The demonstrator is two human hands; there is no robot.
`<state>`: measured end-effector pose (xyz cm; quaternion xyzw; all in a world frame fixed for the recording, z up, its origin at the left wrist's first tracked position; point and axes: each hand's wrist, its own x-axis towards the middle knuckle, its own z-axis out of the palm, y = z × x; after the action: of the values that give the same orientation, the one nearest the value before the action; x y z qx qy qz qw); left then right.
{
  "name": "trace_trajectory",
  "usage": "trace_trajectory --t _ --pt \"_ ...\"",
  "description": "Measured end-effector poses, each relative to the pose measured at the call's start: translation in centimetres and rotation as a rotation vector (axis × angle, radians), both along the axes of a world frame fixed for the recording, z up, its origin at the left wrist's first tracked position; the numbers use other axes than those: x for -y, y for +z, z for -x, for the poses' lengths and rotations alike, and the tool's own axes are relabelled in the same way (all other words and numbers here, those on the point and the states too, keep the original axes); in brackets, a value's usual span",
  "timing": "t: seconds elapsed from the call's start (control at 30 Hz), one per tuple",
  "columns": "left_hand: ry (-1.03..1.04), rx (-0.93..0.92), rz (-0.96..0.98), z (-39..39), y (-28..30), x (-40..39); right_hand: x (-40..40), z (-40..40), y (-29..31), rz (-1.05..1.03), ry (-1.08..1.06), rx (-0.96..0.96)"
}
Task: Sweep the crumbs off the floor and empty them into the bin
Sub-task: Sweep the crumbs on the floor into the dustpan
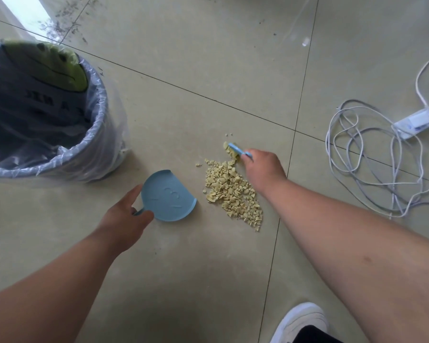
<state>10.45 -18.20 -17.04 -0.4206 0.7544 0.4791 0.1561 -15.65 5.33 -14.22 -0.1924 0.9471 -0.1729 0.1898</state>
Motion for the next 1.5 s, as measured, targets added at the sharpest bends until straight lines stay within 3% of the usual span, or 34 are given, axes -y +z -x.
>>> trace_trajectory --t 0.2,0.3,0.43,0.6,0.7,0.9,1.1,1.23,1.37,1.5 --pt "-0.001 0.002 -0.008 0.3 0.3 -0.3 -2.9 -4.0 0.0 -0.104 0.277 0.028" --pt "0.003 0.006 -0.019 -0.1 0.4 -0.2 -3.0 -3.2 0.7 0.027 0.0 -0.031" --pt "0.05 0.006 -0.031 -0.5 0.5 0.2 -3.3 0.9 0.7 -0.051 -0.388 -0.125" --pt "0.054 0.005 -0.027 -1.4 0.4 0.9 -0.6 4.1 -0.4 -0.044 -0.545 -0.072" --pt "0.058 0.009 -0.012 -1.6 0.2 1.2 2.6 4.5 -0.9 0.013 -0.476 -0.052" --pt "0.05 0.007 -0.003 -1.4 0.0 1.5 6.2 1.6 -1.1 0.045 -0.108 -0.001" --pt "0.048 0.015 -0.018 -1.1 0.4 1.3 4.6 -2.8 -1.7 0.044 0.306 0.035" --pt "0.032 0.018 -0.018 -1.4 1.0 1.2 2.2 -5.0 -1.5 -0.029 0.471 0.037" --pt "-0.005 0.032 0.014 -1.8 1.2 1.0 0.4 -6.2 -0.6 -0.021 0.515 0.047" --pt "-0.104 0.025 0.079 -1.4 1.2 2.1 0.1 -5.6 0.8 0.119 0.192 0.03"
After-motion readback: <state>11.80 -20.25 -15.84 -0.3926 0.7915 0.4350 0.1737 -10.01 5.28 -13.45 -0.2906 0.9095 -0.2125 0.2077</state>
